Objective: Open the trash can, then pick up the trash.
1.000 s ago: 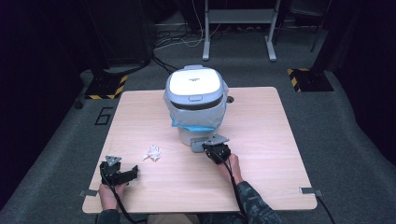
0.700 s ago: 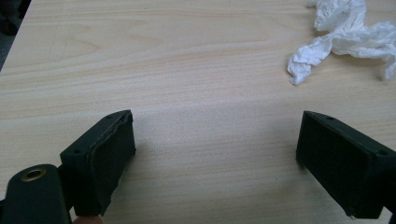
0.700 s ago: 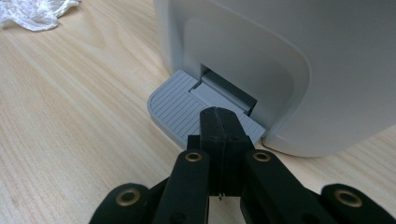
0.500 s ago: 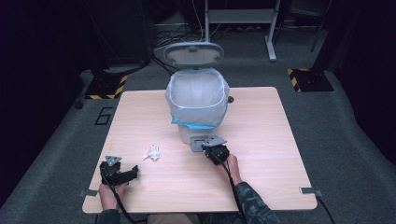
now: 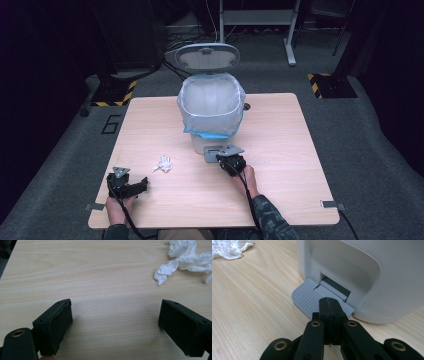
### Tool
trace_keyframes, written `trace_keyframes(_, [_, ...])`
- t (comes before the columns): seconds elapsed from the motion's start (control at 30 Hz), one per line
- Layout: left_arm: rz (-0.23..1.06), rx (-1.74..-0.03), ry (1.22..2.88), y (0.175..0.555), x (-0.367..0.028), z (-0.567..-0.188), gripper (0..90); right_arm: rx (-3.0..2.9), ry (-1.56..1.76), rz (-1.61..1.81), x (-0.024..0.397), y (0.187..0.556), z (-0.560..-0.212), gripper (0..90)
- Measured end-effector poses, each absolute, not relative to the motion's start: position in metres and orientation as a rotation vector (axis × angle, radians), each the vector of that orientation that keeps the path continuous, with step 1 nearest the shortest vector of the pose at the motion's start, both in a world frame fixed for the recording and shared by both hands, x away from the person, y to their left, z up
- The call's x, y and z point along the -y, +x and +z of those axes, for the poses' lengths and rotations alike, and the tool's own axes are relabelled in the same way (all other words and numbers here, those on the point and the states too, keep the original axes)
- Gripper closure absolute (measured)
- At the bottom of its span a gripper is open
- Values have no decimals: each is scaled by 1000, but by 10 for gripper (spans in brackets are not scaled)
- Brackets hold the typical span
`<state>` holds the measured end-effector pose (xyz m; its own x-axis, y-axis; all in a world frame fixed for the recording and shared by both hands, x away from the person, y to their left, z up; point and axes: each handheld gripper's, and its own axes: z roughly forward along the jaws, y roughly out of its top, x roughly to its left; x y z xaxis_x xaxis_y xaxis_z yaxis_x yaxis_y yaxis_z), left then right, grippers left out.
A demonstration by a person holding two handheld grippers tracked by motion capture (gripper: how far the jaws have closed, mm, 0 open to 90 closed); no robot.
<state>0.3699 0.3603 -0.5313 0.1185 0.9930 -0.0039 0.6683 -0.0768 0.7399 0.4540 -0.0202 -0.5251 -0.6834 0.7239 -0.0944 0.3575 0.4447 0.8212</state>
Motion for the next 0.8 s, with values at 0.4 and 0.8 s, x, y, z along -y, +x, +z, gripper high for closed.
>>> trace_keyframes(0.4, [705,-1618,1802,370,-361,-531,125,-2268,911,1140,20,454,-525,900])
trace_keyframes(0.8, [710,-1629,1800,370,-360,-531,115,-2259,902,1131,20,454,-525,900])
